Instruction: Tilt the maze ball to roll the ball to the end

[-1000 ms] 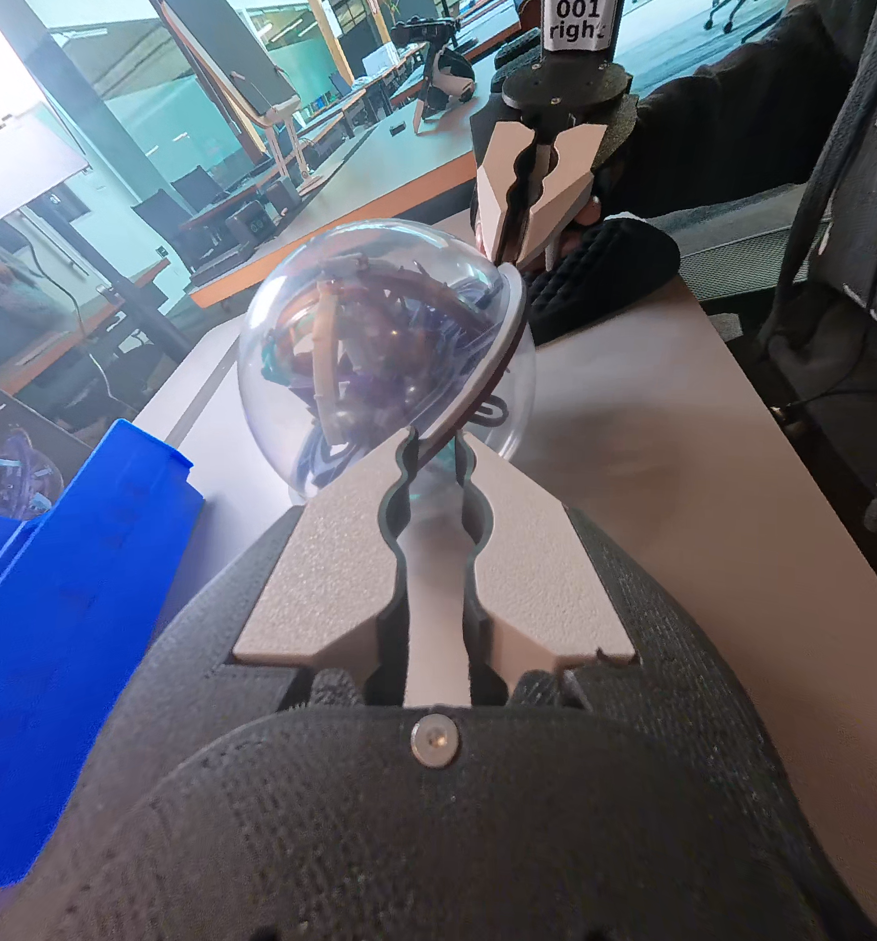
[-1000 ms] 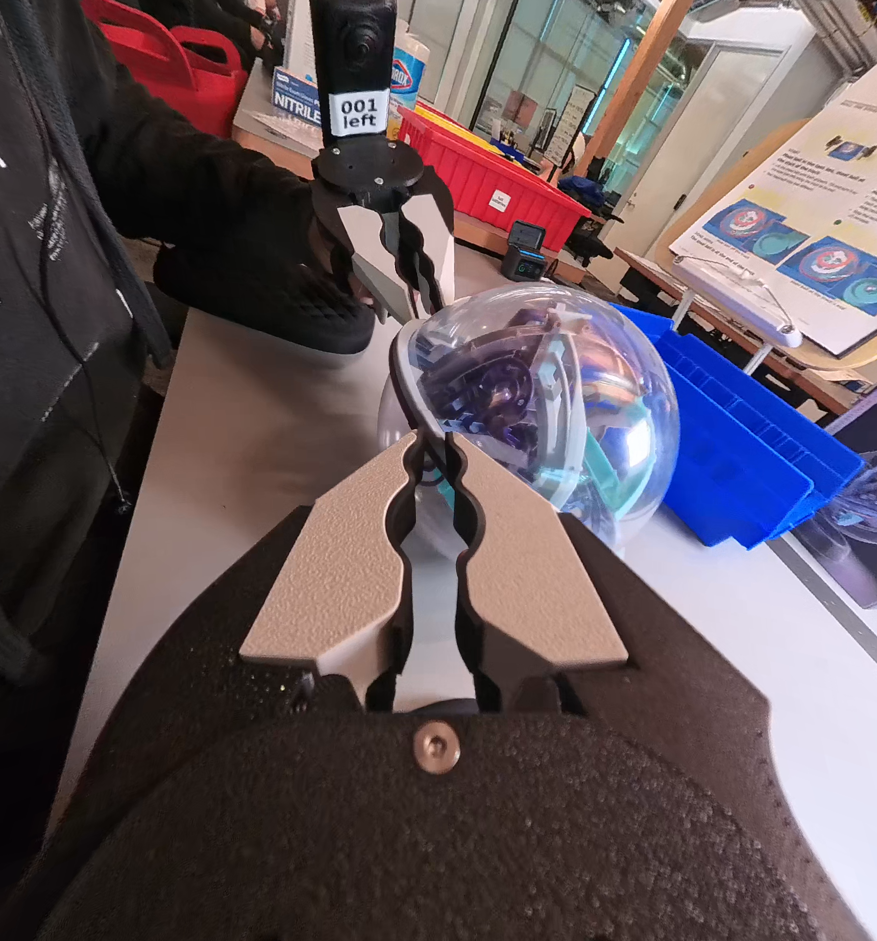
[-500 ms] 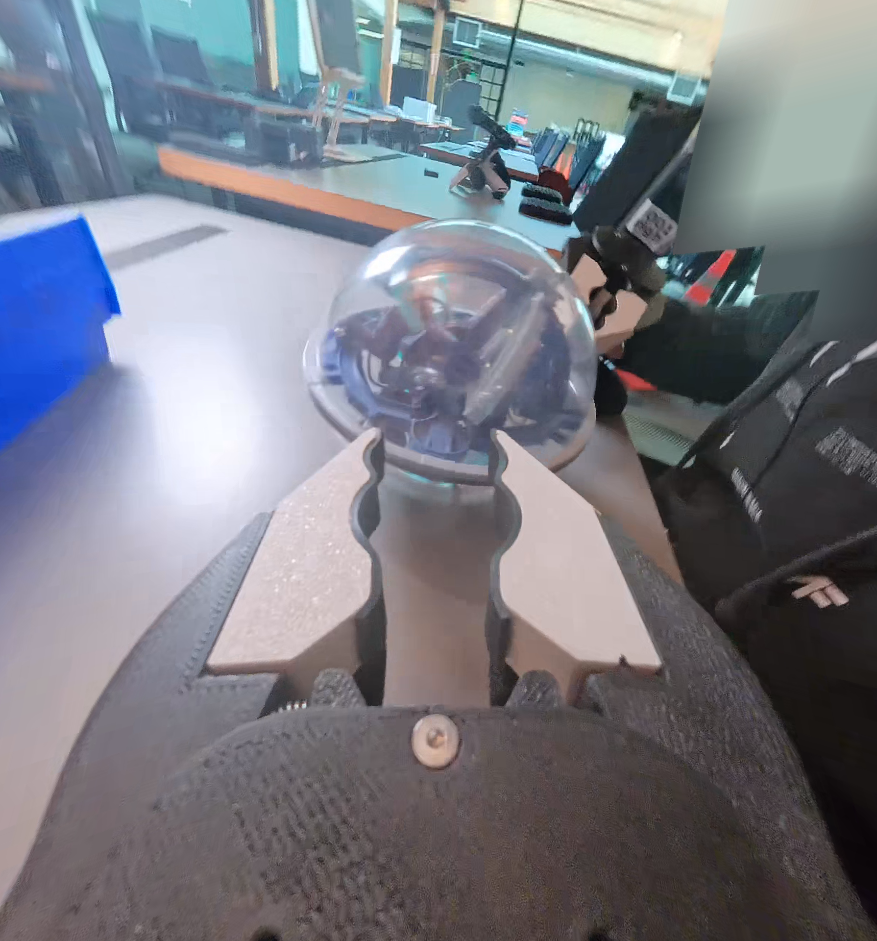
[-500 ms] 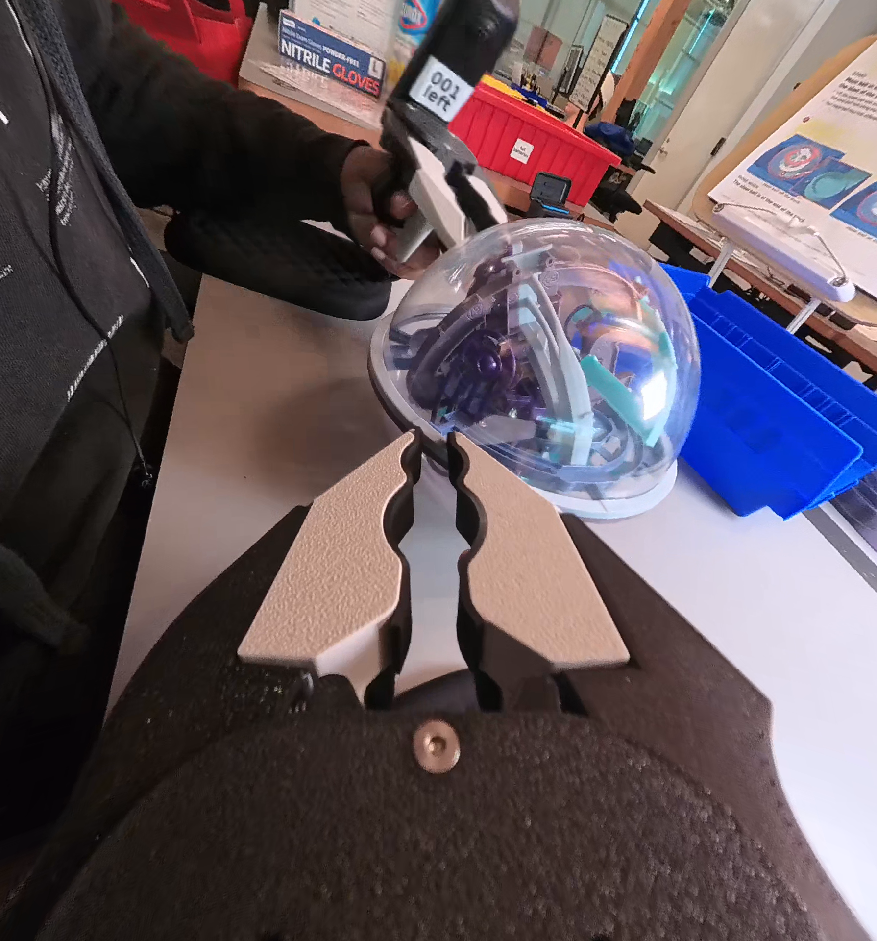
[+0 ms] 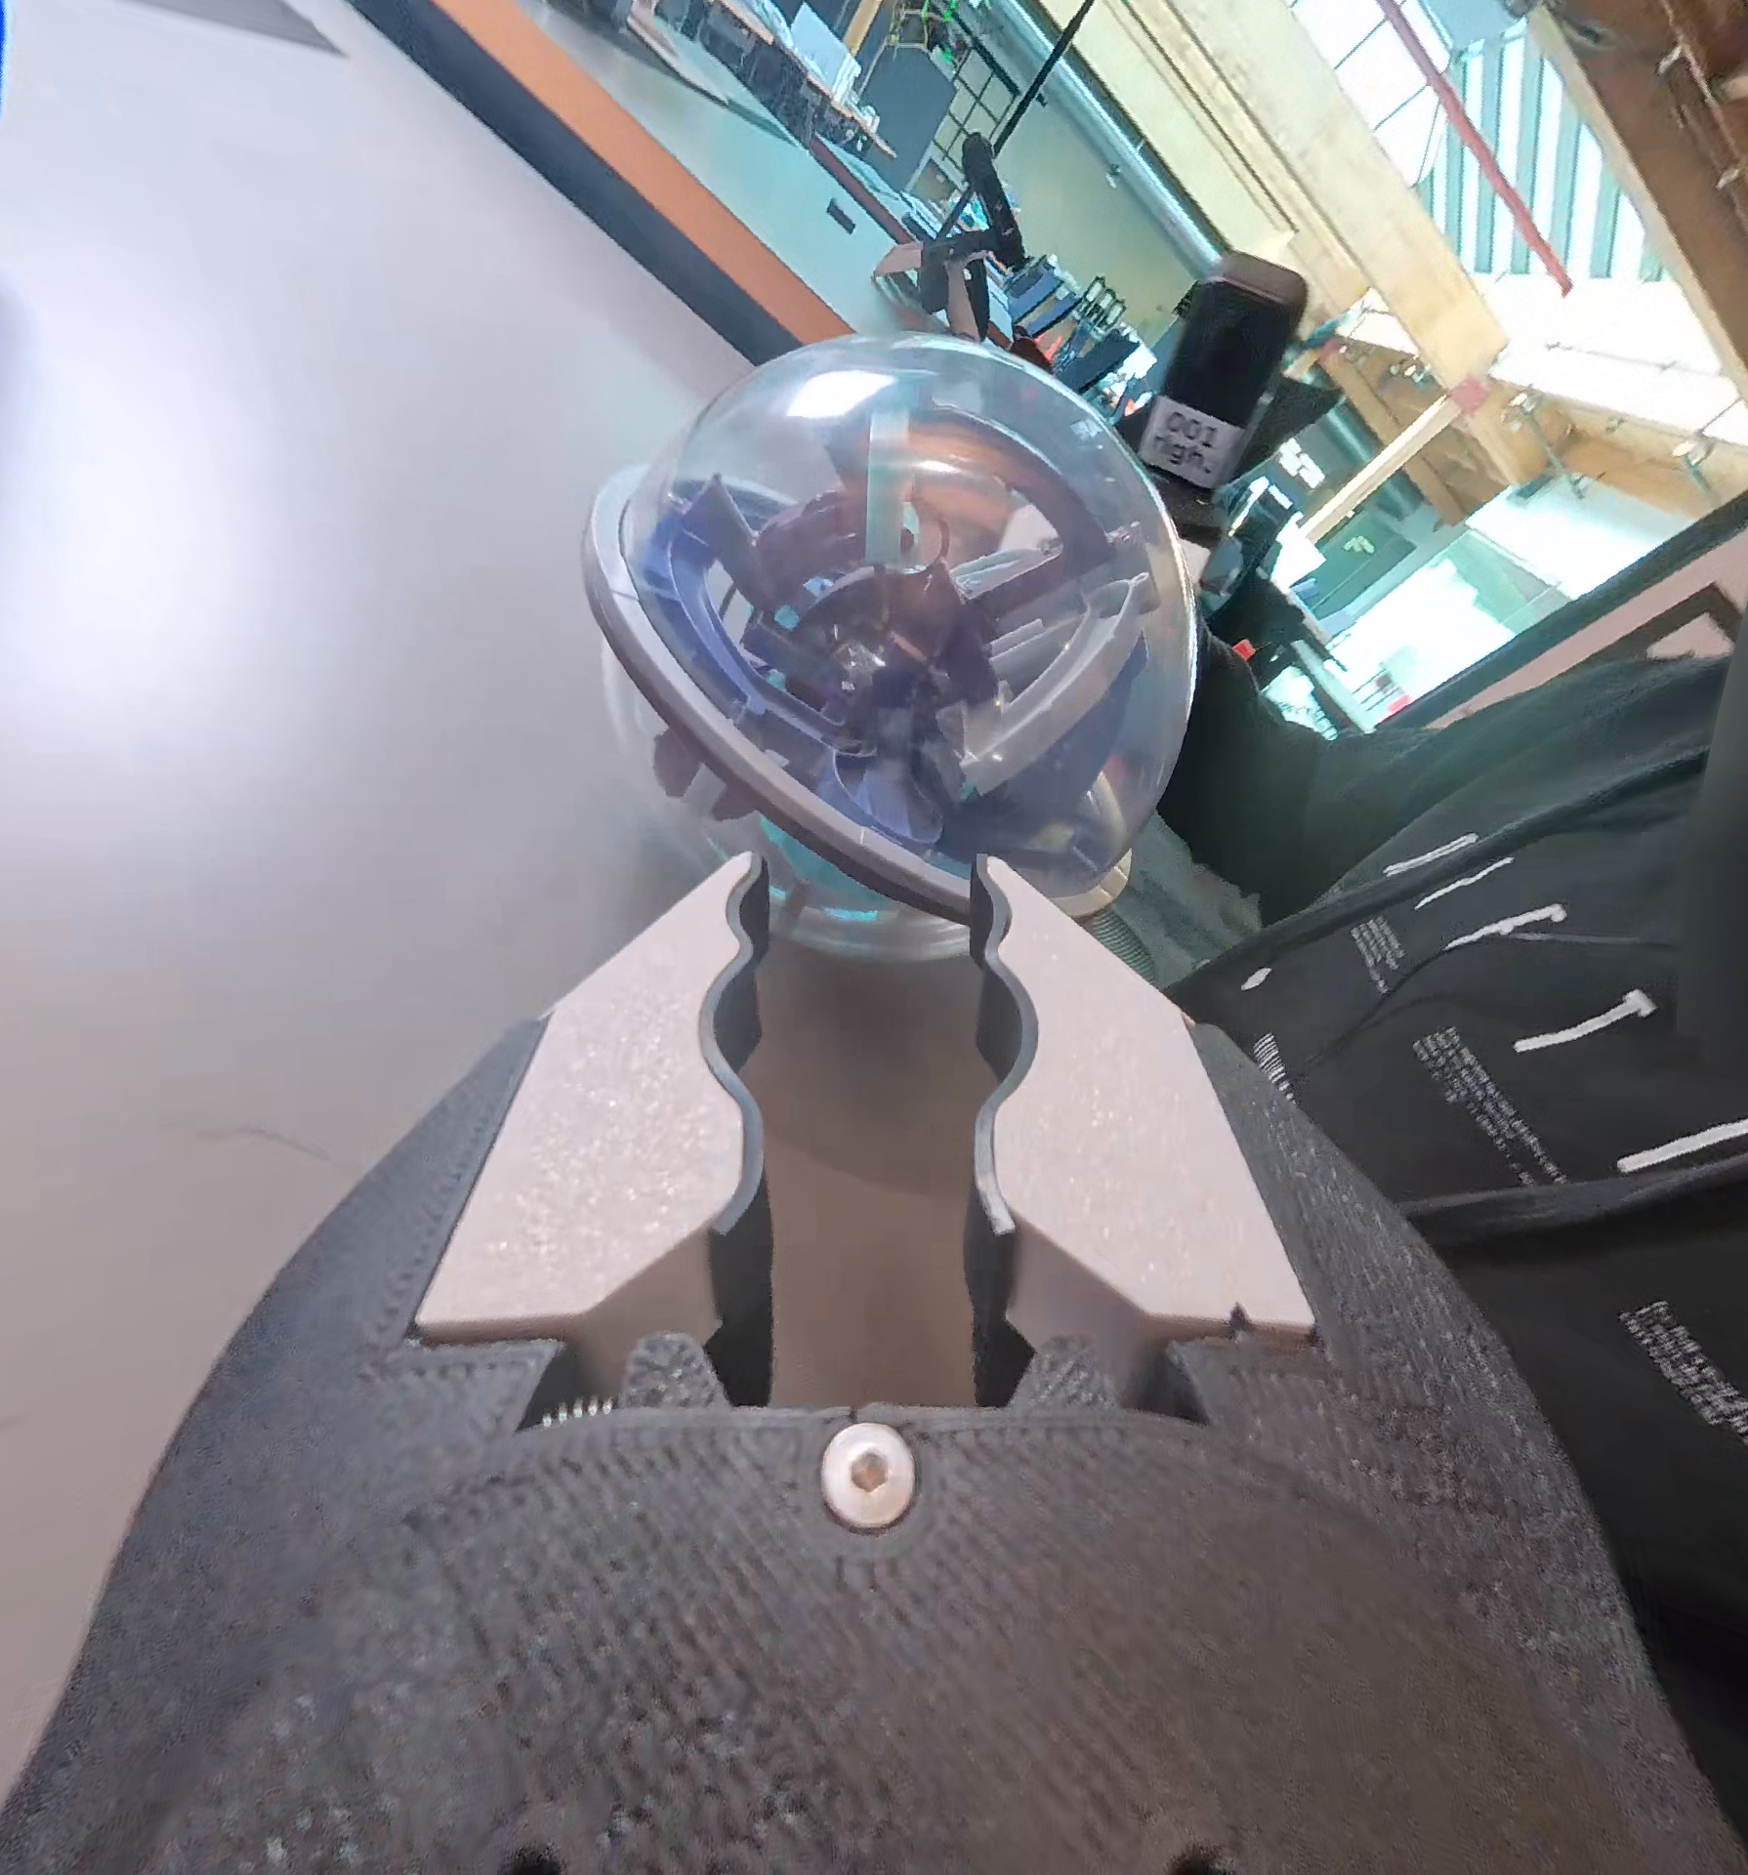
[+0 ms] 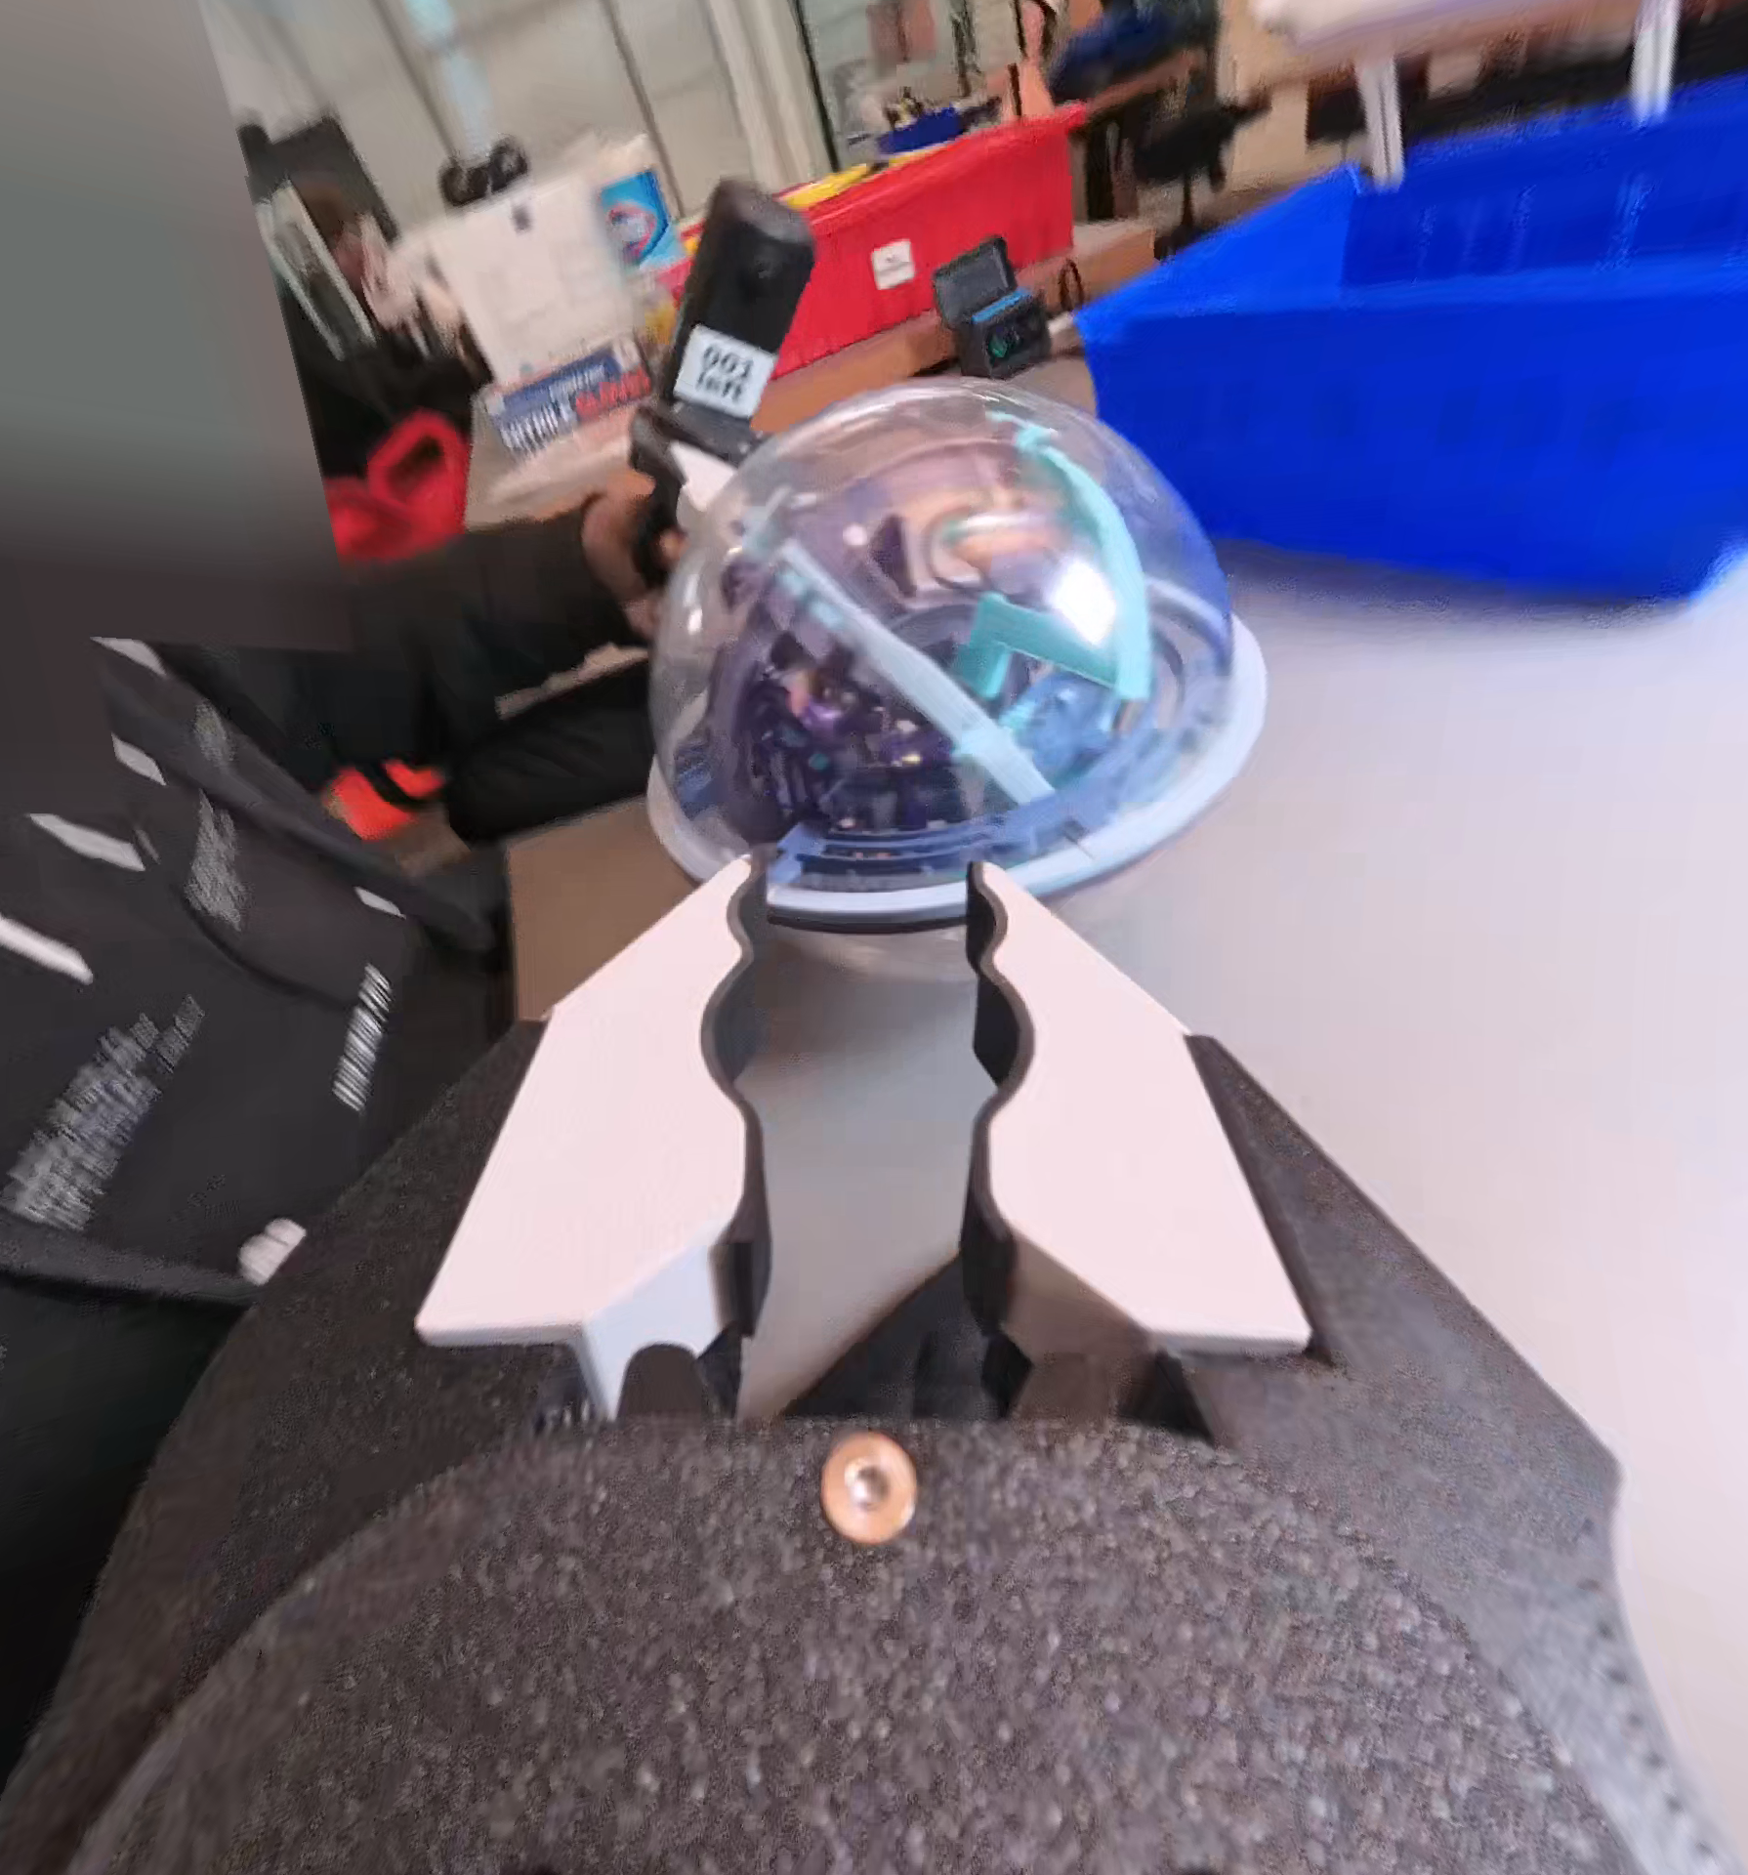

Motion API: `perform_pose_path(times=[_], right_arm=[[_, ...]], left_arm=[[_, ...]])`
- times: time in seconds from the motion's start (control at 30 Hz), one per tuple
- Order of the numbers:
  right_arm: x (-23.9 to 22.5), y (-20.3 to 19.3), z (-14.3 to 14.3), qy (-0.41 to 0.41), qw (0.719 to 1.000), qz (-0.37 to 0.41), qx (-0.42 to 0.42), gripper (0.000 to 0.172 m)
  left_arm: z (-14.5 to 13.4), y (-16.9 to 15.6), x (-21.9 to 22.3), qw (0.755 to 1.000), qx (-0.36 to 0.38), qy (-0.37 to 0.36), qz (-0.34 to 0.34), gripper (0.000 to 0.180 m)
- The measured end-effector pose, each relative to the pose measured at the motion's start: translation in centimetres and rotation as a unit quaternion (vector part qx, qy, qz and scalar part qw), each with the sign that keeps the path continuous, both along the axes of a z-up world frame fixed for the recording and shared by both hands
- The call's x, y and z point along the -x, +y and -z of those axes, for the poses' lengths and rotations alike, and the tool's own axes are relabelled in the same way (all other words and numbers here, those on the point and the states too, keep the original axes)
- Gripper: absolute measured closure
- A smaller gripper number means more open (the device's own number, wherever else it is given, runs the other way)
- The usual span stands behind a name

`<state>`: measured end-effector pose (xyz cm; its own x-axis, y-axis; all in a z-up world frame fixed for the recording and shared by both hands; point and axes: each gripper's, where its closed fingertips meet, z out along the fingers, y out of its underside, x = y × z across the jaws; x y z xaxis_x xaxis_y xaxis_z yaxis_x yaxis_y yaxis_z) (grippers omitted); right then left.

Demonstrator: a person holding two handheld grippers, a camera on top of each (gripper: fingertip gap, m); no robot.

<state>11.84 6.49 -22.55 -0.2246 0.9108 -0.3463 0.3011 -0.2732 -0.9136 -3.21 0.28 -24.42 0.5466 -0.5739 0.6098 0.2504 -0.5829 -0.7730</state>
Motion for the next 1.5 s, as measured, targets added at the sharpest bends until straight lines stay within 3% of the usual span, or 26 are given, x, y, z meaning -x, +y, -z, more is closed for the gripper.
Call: perform_pose_path(times=[0.07, 0.13, 0.3, 0.4, 0.53, 0.67, 0.93, 1.1, 1.4, 1.5], right_arm=[[0.3, 1.0, 0.0, -0.027, 0.993, -0.008, 0.118, 0.125], [0.8, 1.6, 0.1, -0.039, 0.980, -0.017, 0.194, 0.128], [1.9, 2.1, 2.1, -0.099, 0.965, -0.017, 0.244, 0.135], [2.3, 2.0, 1.9, -0.094, 0.956, -0.029, 0.275, 0.139], [2.9, 2.7, 2.0, -0.086, 0.950, -0.025, 0.299, 0.150], [3.1, 3.1, 2.3, -0.084, 0.960, -0.019, 0.267, 0.157], [3.0, 3.3, 2.6, -0.082, 0.970, -0.043, 0.227, 0.162], [2.8, 3.6, 2.9, -0.098, 0.967, -0.056, 0.229, 0.166], [3.3, 5.0, 2.7, -0.107, 0.940, -0.034, 0.321, 0.166], [3.5, 5.5, 2.6, -0.107, 0.932, -0.026, 0.345, 0.166]], left_arm=[[0.0, 0.4, 0.1, 0.999, 0.032, -0.033, 0.000, 0.143], [-0.2, 0.8, 0.1, 0.996, 0.056, -0.074, 0.003, 0.143], [0.1, 1.6, -0.2, 0.988, 0.096, -0.122, 0.000, 0.142], [0.0, 1.8, -0.2, 0.985, 0.106, -0.139, 0.000, 0.142], [0.1, 2.1, 0.2, 0.985, 0.101, -0.140, -0.010, 0.145], [0.2, 1.5, -0.2, 0.989, 0.088, -0.122, 0.006, 0.162], [1.2, 1.4, -0.6, 0.990, 0.098, -0.103, 0.020, 0.163], [1.5, 2.6, 0.4, 0.990, 0.092, -0.104, -0.008, 0.161], [1.0, 3.5, 0.3, 0.984, 0.094, -0.153, -0.003, 0.161], [1.2, 4.0, 0.6, 0.979, 0.106, -0.172, -0.013, 0.171]])
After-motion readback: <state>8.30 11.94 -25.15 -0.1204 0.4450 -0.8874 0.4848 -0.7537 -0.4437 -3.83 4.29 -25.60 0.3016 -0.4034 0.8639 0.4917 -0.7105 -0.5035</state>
